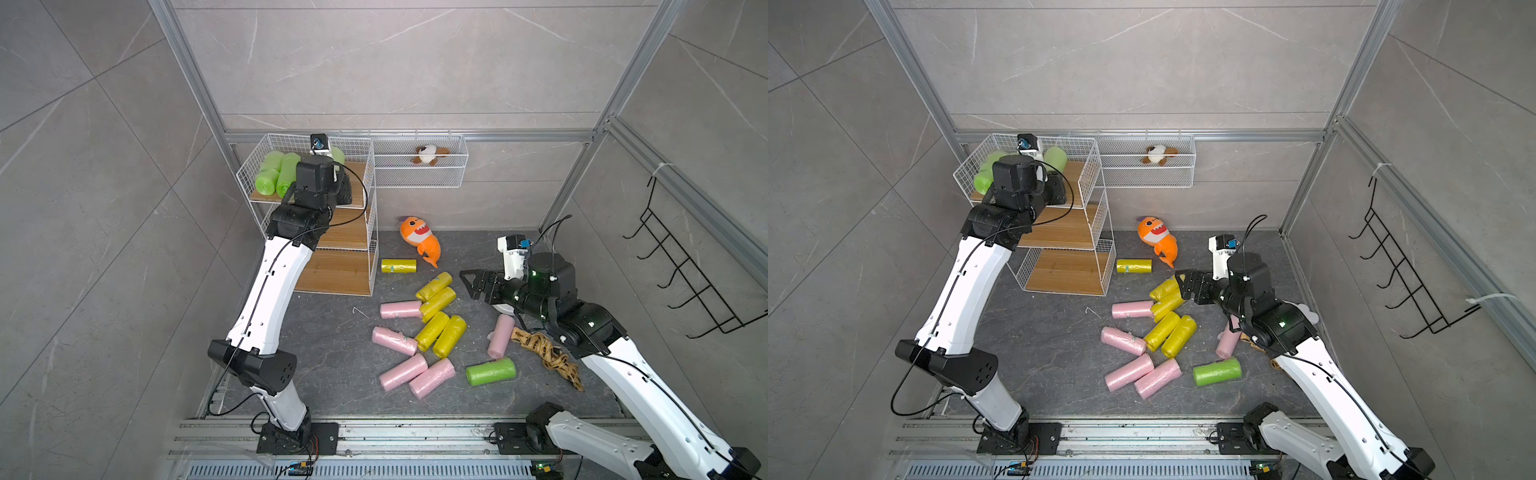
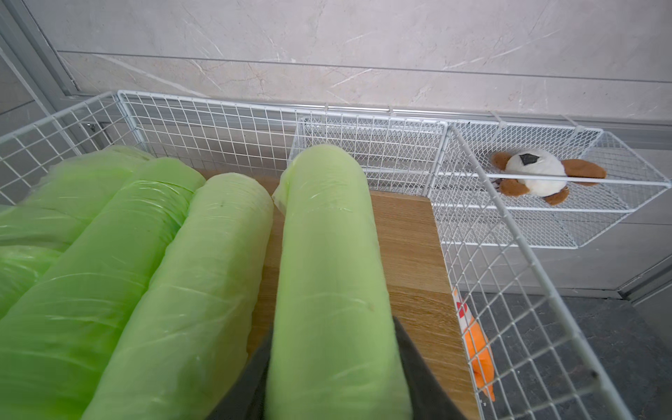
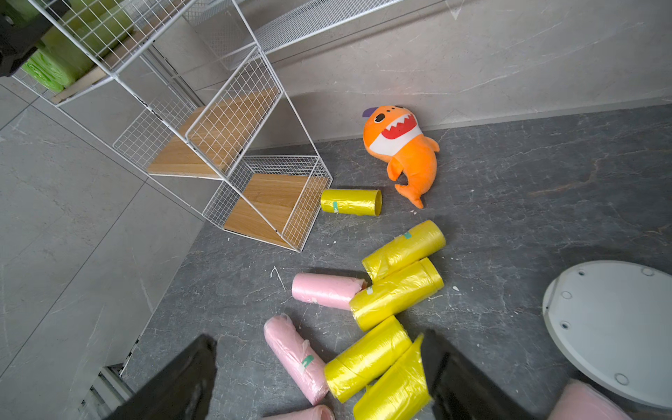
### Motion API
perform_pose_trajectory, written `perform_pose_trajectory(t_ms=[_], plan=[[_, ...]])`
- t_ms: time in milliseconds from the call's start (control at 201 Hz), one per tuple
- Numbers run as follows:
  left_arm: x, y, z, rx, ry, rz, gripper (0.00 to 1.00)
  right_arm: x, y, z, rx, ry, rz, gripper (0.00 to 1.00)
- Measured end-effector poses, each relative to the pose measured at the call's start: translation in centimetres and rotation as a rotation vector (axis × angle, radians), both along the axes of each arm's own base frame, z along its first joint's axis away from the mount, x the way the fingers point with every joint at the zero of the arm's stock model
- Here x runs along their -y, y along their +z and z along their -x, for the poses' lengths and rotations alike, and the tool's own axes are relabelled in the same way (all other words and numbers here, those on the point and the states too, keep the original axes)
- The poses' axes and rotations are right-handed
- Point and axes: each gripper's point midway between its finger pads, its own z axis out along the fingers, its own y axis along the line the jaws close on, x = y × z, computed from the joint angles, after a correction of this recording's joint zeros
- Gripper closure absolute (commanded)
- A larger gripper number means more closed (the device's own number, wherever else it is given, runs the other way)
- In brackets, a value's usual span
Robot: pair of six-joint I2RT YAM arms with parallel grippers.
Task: Sort the rolls of trash bags by color and place them on the shelf
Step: Place the roll of trash bags on the shelf.
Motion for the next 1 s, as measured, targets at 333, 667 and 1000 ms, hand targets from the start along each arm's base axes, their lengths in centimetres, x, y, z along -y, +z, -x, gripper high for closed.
perform_pose_trajectory(t_ms=[333, 667, 1000], plan=[[-0.9, -1.3, -0.6, -0.036, 0.038, -0.099, 0.56, -0.1, -0.3, -0.1, -0.002, -0.001, -0.003, 0.08], [-1.4, -1.5, -0.8, -0.042, 0.054, -0.139, 0.41, -0.2, -0.2, -0.2, -0.006, -0.002, -0.021, 0.08], [-1.7, 0.1, 0.5, -0.009, 0.048, -0.115, 0.38, -0.4, -0.2, -0.3, -0.009, 0.000, -0.024, 0.08]])
